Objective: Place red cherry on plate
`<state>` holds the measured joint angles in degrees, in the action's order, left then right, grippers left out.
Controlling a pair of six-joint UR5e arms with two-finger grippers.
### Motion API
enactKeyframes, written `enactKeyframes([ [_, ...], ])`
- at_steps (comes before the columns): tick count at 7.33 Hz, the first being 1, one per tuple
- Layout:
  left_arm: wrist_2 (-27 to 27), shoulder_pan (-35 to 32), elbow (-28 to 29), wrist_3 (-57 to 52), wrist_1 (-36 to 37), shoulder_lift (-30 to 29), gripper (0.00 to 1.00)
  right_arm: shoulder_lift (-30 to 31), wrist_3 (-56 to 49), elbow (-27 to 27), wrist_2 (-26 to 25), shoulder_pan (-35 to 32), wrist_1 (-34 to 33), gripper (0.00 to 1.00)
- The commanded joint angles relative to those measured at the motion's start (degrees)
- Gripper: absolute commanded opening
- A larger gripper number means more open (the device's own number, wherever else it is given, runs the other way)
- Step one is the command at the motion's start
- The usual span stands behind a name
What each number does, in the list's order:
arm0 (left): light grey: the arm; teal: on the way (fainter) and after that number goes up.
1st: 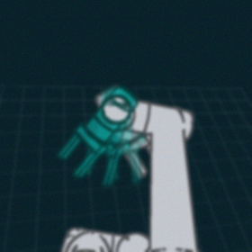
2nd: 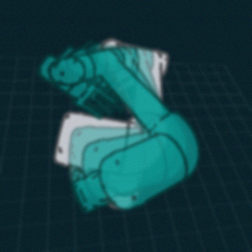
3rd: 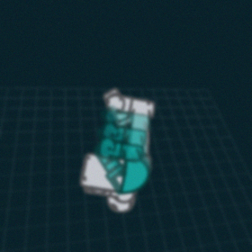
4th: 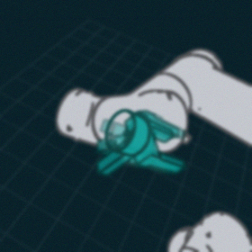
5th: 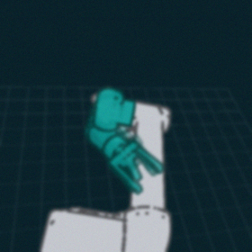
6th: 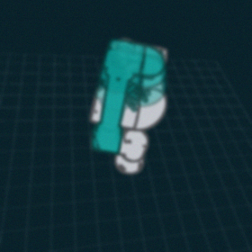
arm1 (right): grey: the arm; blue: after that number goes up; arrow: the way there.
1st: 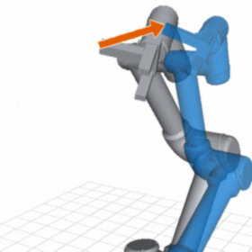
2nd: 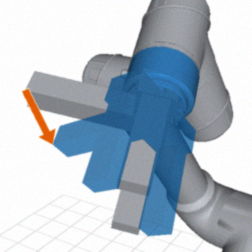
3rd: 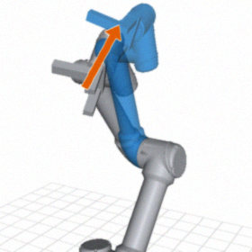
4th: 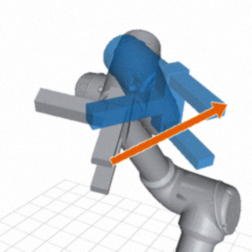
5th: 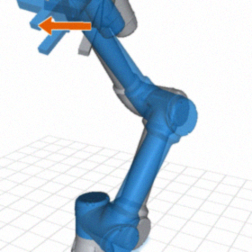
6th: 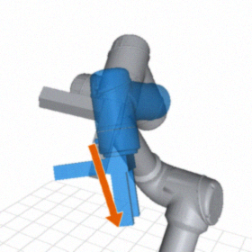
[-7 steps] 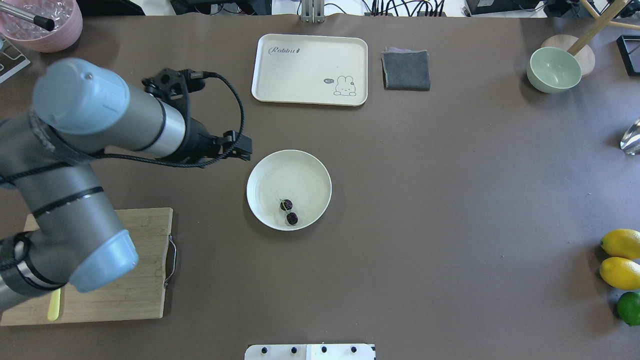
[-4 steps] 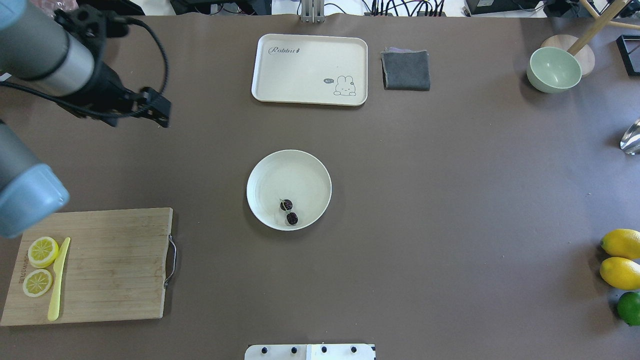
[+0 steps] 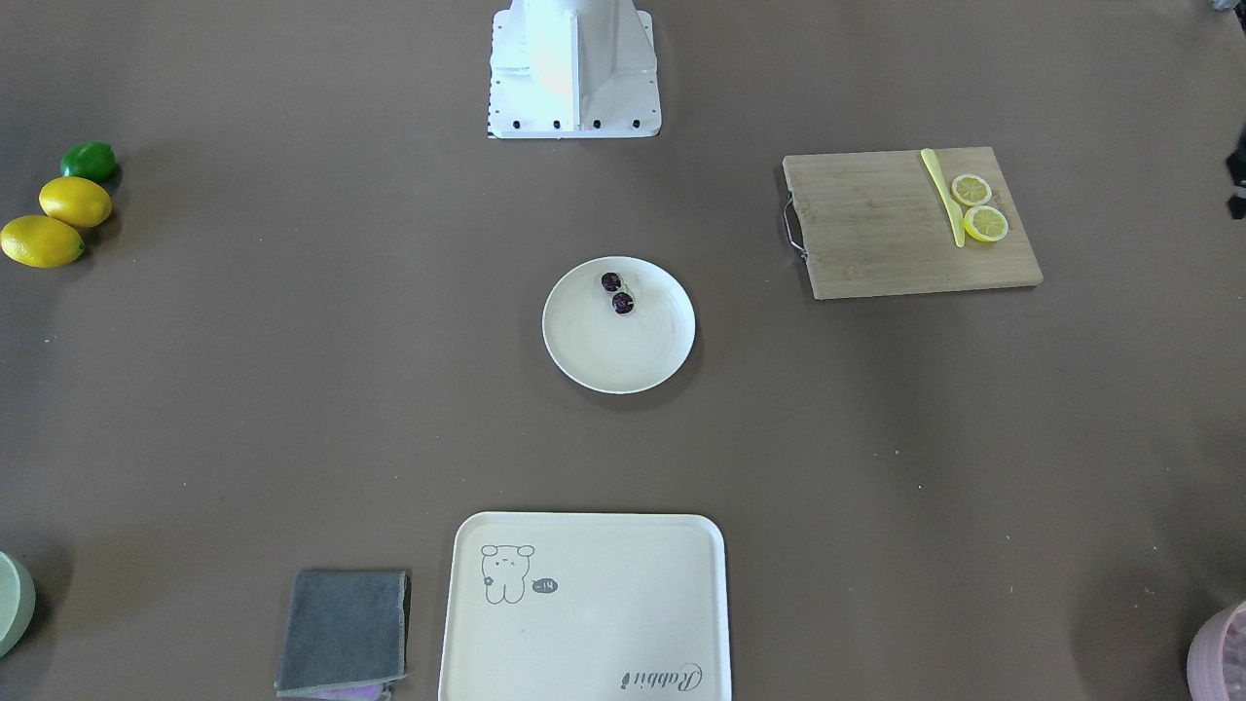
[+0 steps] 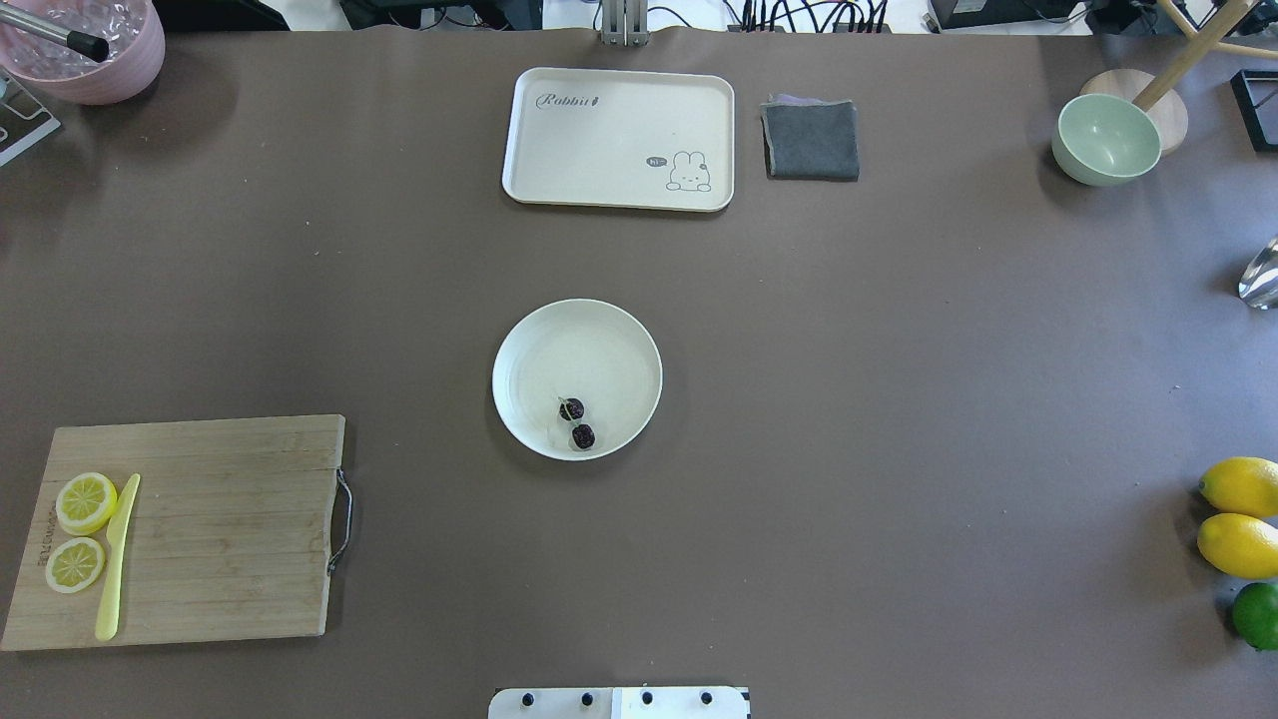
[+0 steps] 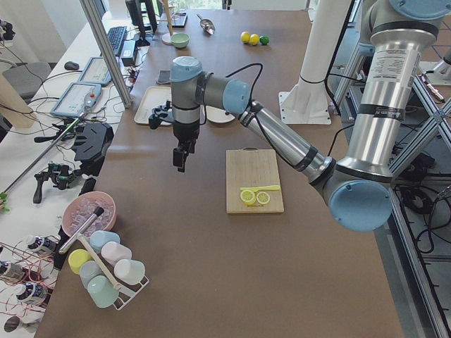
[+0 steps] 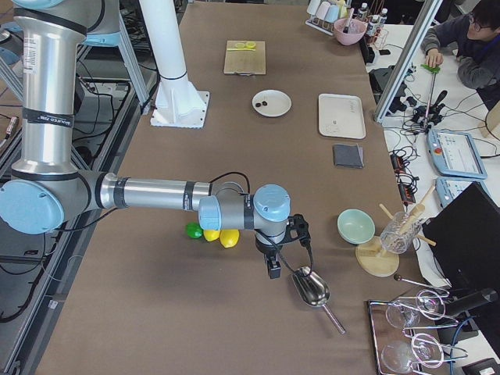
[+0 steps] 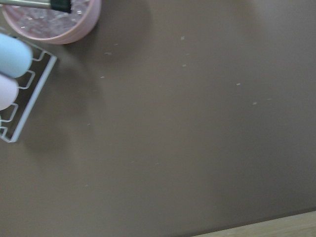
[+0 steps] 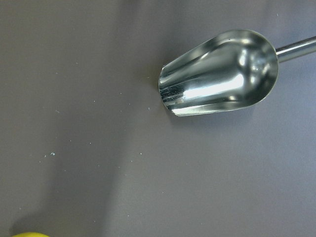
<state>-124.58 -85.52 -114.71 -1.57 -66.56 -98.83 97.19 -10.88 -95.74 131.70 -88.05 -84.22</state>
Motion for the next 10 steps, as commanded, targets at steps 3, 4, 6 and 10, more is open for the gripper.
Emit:
enactKeyframes([
  [3, -3.3, -9.2, 11.6, -13.6, -9.1, 9.1, 0.98, -0.1, 0.3, 0.6, -0.2, 0.0, 0.2, 1.0],
  [4, -4.3, -9.2, 12.8, -12.6, -16.6, 12.7, 0.98, -0.2, 0.3, 0.6, -0.1, 0.0, 0.2, 1.0],
  [6, -10.2, -9.2, 14.2, -7.2, -18.7, 14.5, 0.98, -0.2, 0.3, 0.6, -0.1, 0.0, 0.2, 1.0],
  [10, -10.3, -9.2, 15.0, -6.2, -18.7, 15.9, 0.98, -0.2, 0.5, 0.4, -0.2, 0.0, 0.3, 1.0],
])
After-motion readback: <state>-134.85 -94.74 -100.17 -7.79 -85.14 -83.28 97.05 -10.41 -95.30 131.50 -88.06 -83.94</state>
